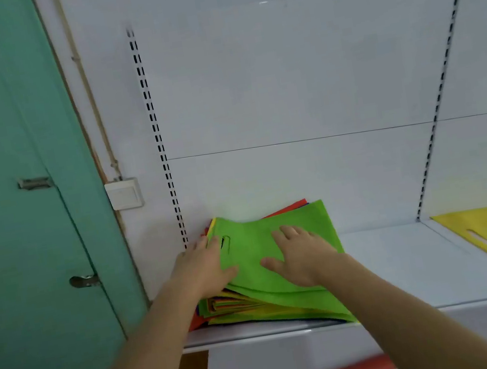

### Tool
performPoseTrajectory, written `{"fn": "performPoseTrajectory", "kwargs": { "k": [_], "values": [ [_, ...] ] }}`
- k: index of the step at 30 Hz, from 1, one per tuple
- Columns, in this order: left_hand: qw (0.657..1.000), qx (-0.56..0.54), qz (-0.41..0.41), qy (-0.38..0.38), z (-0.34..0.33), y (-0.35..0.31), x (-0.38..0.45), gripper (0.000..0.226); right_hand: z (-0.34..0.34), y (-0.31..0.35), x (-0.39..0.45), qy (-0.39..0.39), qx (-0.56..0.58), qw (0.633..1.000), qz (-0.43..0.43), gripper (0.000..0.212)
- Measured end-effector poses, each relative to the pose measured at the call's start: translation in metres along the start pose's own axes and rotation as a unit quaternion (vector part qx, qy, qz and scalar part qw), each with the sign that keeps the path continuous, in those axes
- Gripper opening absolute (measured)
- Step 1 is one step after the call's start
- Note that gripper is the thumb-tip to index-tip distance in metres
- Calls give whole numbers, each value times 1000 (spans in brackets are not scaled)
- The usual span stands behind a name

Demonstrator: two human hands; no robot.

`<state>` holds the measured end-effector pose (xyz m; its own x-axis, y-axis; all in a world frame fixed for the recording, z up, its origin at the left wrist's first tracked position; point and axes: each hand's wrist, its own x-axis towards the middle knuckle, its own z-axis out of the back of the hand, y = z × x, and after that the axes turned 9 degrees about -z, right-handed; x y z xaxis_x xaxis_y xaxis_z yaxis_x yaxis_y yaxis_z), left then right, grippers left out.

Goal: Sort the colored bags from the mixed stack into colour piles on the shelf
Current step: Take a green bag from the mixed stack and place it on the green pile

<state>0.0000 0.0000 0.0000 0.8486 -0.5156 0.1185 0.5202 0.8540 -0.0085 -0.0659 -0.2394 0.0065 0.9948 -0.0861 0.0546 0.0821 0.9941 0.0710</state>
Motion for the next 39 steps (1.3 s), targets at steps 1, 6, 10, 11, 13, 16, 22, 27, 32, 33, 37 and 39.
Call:
{"fn": "performPoseTrajectory", "kwargs": {
  "k": [1, 6, 10, 11, 13, 16, 22, 27, 32, 33, 37, 39],
  "values": [
    [1000, -3, -5, 13, -7, 4, 2, 103, -8, 7, 4, 9, 2, 1000, 5, 94],
    [999, -53, -1, 13, -37, 15, 6, 112, -50, 30, 13, 39, 17, 998, 53, 87],
    [994, -112, -7, -1, -44, 19, 5, 115, -68, 32, 15, 19, 26, 996, 88, 76],
    [990, -138, -7, -9, -45, 20, 3, 112, -71, 30, 16, 12, 28, 996, 89, 73],
    [983, -182, -5, -33, -45, 21, 0, 102, -74, 29, 16, 0, 34, 995, 90, 66],
    [971, -223, 17, -82, -42, 16, -4, 77, -73, 30, 16, -13, 48, 996, 73, 50],
    [958, -208, 118, -159, -32, 17, -7, 50, -68, 19, 19, -89, 200, 976, -1, 31],
    [959, -159, 152, -180, -26, 17, -5, 20, -62, 6, 17, -121, 288, 950, -26, 31],
    [969, -33, 101, -222, -13, 8, -10, 28, -59, 26, 8, -136, 294, 946, 4, 29],
    [969, -24, 94, -227, -11, 6, -10, 26, -59, 33, 6, -138, 294, 946, 4, 28],
    [929, -236, 147, -243, -1, -5, -5, 26, -61, 59, -8, -102, 295, 950, 31, 48],
    [873, -397, 192, -207, 9, -9, -3, 19, -62, 65, -16, -74, 281, 955, 67, 78]
  ]
}}
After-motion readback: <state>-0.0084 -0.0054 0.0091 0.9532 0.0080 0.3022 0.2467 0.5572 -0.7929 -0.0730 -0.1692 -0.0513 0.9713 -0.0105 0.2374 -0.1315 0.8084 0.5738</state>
